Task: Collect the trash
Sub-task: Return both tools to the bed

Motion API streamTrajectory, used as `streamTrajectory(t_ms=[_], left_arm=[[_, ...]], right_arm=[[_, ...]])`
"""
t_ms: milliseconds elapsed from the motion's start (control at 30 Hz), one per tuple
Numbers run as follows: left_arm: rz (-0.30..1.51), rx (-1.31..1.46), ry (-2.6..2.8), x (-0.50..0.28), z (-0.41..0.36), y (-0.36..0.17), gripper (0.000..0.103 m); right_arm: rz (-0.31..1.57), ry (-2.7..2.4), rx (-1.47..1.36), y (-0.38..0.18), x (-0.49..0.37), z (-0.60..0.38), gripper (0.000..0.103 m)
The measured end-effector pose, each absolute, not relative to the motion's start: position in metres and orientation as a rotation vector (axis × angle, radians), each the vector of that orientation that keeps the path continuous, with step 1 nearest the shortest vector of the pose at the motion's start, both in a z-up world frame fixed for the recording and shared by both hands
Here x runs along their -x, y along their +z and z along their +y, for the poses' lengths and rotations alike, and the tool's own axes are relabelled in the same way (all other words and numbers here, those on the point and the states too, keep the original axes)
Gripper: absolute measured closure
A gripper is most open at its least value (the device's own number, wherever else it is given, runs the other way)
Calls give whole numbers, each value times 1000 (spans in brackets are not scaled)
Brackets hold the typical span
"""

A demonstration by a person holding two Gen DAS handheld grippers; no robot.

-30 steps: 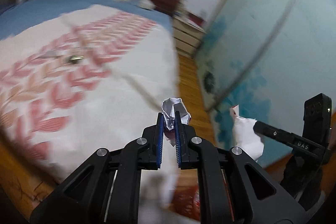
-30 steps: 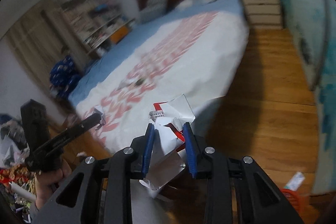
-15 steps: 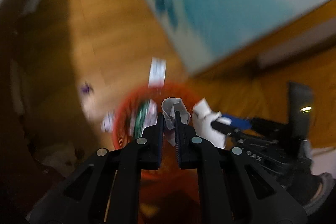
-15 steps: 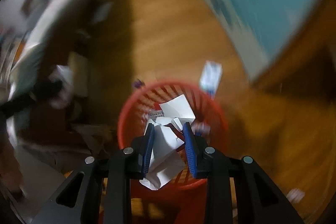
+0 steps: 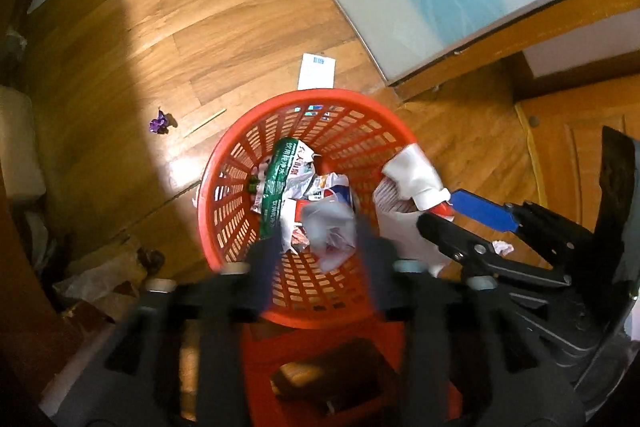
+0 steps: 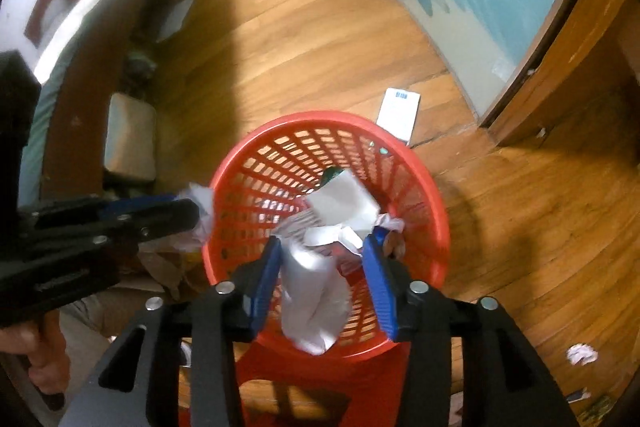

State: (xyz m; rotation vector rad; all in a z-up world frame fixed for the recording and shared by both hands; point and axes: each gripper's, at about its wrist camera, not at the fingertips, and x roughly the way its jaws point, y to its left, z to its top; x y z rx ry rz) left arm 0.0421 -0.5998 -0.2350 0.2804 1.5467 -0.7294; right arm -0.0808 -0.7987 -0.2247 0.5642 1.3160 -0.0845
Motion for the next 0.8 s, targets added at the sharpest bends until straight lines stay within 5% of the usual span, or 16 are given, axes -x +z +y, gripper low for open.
streamTrajectory(t_ms=[533,800], left_arm=[[1498,-187,-711,-48,-586,-215,50],[1189,-29,-674,-79,-511,-105,50]], right_arm=[[1305,-92,-547,-214,79,-795,58],[1093,-21,-378,-120,44,-769,56]])
